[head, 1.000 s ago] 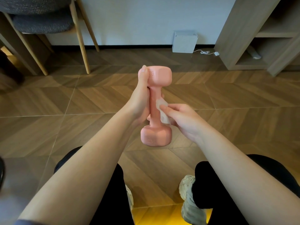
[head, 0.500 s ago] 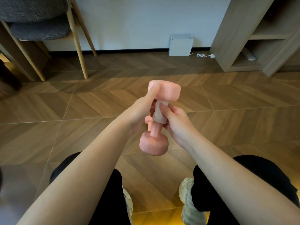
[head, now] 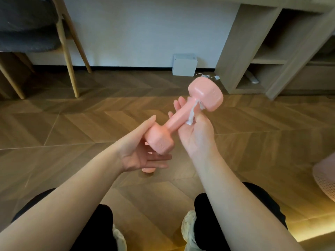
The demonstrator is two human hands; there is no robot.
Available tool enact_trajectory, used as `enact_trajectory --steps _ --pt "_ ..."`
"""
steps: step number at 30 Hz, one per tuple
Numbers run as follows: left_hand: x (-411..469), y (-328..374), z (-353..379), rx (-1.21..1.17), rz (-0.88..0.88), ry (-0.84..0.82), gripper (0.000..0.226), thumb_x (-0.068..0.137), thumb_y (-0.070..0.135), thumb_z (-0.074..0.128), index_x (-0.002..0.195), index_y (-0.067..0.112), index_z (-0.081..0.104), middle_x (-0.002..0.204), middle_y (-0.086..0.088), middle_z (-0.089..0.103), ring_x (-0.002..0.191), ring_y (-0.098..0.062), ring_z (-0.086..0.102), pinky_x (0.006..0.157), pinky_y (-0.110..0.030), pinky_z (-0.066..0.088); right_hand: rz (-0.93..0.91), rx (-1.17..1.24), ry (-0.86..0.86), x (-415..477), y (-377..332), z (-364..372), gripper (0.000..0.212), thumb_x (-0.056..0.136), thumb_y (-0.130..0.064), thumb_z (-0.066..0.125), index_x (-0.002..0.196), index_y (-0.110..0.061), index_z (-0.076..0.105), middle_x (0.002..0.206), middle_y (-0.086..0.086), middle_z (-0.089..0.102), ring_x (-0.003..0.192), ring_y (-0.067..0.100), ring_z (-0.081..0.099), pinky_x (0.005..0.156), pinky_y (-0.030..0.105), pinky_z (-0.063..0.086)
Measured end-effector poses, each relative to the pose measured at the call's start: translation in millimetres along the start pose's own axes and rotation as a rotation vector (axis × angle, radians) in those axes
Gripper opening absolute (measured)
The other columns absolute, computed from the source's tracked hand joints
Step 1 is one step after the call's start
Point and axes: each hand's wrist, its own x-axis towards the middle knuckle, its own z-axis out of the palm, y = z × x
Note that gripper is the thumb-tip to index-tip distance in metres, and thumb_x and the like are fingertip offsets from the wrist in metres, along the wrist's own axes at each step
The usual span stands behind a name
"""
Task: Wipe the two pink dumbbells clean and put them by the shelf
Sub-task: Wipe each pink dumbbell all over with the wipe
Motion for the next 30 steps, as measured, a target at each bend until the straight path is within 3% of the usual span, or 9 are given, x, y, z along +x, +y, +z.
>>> enact_trajectory --steps 3,7,10,12,16,22,25,28,30 --pt "2.5 -5.7 10.6 0.056 0.057 -0.007 0.066 0.084 0.055 0.063 0.130 0.007 0.057 0.110 -0.027 0.065 0.087 -0.038 0.070 0.065 -0.043 0.061 -0.038 -0.132 -0.050 1.3 -6.0 -4.0 0.029 0.106 -0.020 0.038 0.128 -0.010 0.053 0.122 0.010 0.067 0.117 0.023 0.062 0.113 0.052 0.034" --pt "6.3 -5.1 12.7 0.161 0.294 0.083 0.057 0.086 0.045 0.057 0.123 0.001 0.059 0.110 -0.032 0.062 0.088 -0.037 0.065 0.078 -0.046 0.061 -0.020 -0.288 -0.013 3.9 -10.1 -6.9 0.047 0.106 -0.023 0.037 0.132 0.016 0.042 0.142 0.022 0.053 0.130 0.023 0.054 0.116 0.052 0.030" --pt "4.1 -2.9 8.6 0.270 0.412 0.128 0.043 0.081 0.040 0.052 0.100 0.003 0.063 0.094 -0.023 0.061 0.100 -0.051 0.063 0.088 -0.060 0.055 0.034 -0.390 0.078 6.9 -12.6 -11.5 0.052 0.106 -0.027 0.041 0.131 0.019 0.040 0.131 0.010 0.063 0.124 0.027 0.057 0.111 0.052 0.038" --pt "1.9 -2.8 7.2 0.327 0.460 0.155 0.038 0.079 0.038 0.051 0.091 0.003 0.059 0.087 -0.020 0.061 0.105 -0.053 0.061 0.089 -0.062 0.052 0.066 -0.371 0.098 6.0 -11.4 -13.6 0.037 0.105 -0.027 0.045 0.113 0.007 0.059 0.121 0.011 0.068 0.115 0.027 0.063 0.106 0.047 0.044" --pt "0.1 -5.1 9.3 0.401 0.509 0.139 0.042 0.076 0.039 0.053 0.090 0.000 0.054 0.082 -0.019 0.059 0.098 -0.055 0.062 0.091 -0.064 0.048 0.104 -0.126 0.152 5.6 -3.1 -12.0 0.014 0.103 -0.018 0.048 0.099 -0.010 0.059 0.109 0.016 0.068 0.105 0.028 0.066 0.097 0.045 0.051" --pt "4.5 -8.3 12.3 0.573 0.651 0.127 0.042 0.084 0.038 0.063 0.094 -0.001 0.051 0.082 -0.016 0.059 0.078 -0.031 0.062 0.070 -0.041 0.052 0.065 0.132 0.189 8.5 -5.6 -12.2 0.018 0.103 -0.016 0.050 0.117 -0.010 0.059 0.107 0.012 0.063 0.101 0.026 0.065 0.098 0.047 0.049" --pt "2.8 -11.4 14.3 0.666 0.703 0.255 0.044 0.090 0.033 0.071 0.122 0.024 0.042 0.108 0.011 0.057 0.085 0.008 0.060 0.069 -0.017 0.053 0.034 0.181 0.149 8.6 -7.5 -14.4 0.030 0.103 -0.016 0.050 0.132 -0.010 0.055 0.106 0.011 0.061 0.098 0.025 0.065 0.084 0.042 0.052" --pt "5.3 -10.1 16.1 0.719 0.780 0.237 0.052 0.085 0.042 0.069 0.125 0.026 0.039 0.111 0.014 0.054 0.087 0.011 0.057 0.071 -0.015 0.051 -0.001 0.196 0.094 8.7 -10.9 -17.3 0.038 0.100 -0.016 0.055 0.137 -0.011 0.053 0.104 0.008 0.061 0.090 0.020 0.069 0.077 0.040 0.054" --pt "3.8 -3.9 17.8 0.693 0.693 0.123 0.050 0.080 0.052 0.061 0.112 0.015 0.050 0.103 -0.001 0.062 0.079 -0.005 0.060 0.066 -0.027 0.051 -0.038 0.206 0.028 8.1 -12.4 -18.6 0.042 0.093 -0.013 0.062 0.134 -0.010 0.054 0.101 0.006 0.059 0.094 0.021 0.066 0.085 0.040 0.053"
